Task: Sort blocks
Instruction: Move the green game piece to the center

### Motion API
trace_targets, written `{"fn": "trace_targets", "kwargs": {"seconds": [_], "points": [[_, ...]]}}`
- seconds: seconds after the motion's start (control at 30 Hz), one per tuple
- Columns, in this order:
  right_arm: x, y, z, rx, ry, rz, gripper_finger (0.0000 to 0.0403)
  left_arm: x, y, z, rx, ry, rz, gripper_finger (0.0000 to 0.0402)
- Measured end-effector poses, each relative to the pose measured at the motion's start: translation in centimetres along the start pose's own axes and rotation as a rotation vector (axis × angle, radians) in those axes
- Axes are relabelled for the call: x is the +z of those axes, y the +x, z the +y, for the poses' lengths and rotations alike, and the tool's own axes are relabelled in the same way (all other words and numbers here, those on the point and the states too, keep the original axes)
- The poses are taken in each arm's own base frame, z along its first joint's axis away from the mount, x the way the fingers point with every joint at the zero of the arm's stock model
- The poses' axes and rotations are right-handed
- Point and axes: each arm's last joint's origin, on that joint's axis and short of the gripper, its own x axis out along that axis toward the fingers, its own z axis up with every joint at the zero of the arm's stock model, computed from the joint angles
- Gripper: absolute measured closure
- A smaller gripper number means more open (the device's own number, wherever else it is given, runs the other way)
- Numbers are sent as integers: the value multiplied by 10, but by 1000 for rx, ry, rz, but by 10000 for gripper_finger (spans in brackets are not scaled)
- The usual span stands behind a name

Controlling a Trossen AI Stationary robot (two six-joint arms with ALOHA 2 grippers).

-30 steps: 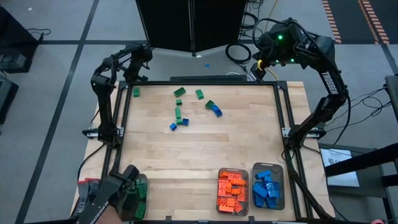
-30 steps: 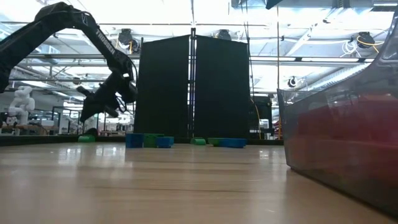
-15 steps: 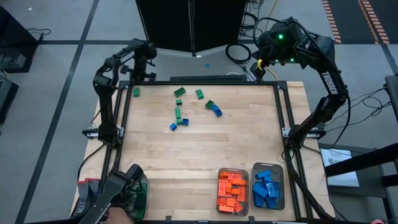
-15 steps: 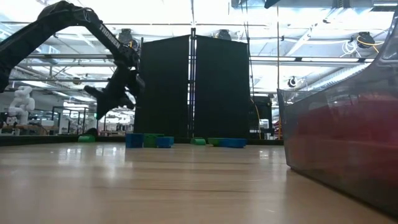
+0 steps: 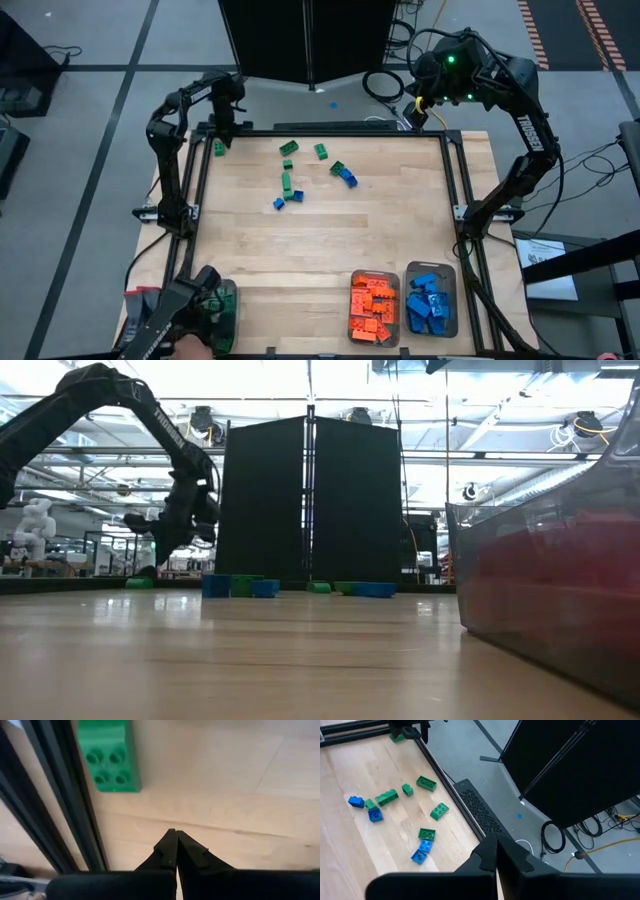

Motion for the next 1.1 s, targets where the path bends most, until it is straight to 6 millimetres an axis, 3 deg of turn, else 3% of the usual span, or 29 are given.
{"fn": "trace_targets", "kwargs": {"seconds": [0.27, 0.77, 1.1], "points": [[0, 0, 0, 0, -38, 0, 403, 3, 22, 17, 69, -78, 34, 402], [1, 0, 0, -1, -67, -7, 403, 13, 19, 39, 50, -206, 23, 402], [1, 0, 0, -1, -73, -7, 403, 22, 19, 36, 52, -276, -89, 402]]}}
